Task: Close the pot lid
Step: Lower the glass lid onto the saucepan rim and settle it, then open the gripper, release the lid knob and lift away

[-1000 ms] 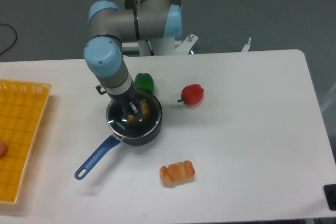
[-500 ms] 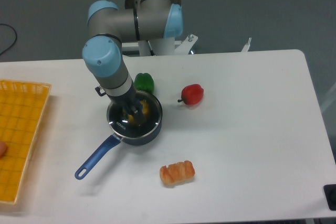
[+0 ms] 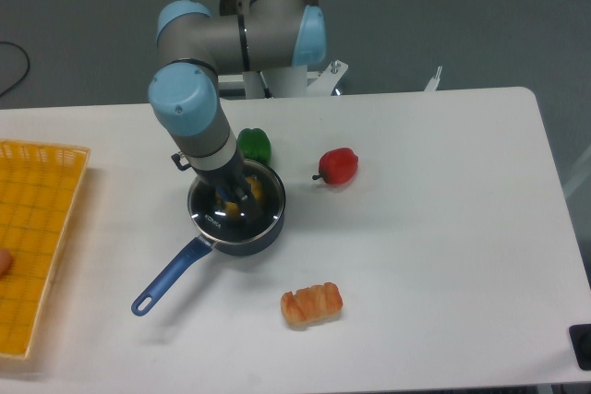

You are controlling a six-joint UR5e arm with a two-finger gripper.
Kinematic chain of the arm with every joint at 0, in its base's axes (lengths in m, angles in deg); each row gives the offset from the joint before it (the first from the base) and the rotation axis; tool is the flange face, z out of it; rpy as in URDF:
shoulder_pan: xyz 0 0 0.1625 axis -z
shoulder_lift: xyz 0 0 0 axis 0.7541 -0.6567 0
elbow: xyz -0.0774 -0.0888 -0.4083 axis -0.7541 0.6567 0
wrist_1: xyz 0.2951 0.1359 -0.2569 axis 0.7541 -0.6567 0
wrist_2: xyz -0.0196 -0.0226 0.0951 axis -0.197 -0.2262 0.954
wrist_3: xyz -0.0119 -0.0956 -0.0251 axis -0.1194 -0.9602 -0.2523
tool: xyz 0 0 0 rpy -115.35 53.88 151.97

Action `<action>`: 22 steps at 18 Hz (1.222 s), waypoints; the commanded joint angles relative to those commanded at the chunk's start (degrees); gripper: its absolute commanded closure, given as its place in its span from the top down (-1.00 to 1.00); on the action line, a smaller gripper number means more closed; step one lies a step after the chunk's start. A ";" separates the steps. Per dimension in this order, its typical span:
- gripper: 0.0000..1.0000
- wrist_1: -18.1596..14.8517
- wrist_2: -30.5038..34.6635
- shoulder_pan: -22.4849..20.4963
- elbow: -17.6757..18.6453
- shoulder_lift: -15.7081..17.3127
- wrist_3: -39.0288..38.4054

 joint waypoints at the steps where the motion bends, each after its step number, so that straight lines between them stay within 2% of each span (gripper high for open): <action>1: 1.00 0.09 0.09 -1.05 -0.44 -0.09 0.00; 7: 1.00 0.61 0.61 -8.08 -3.25 -0.61 0.79; 10: 1.00 0.70 0.62 -11.95 -3.52 -1.41 4.82; 14: 1.00 0.97 0.35 -16.17 -5.36 -2.63 6.06; 19: 1.00 1.93 0.18 -23.11 -6.95 -4.48 14.39; 22: 1.00 2.11 0.17 -25.66 -7.21 -4.48 17.04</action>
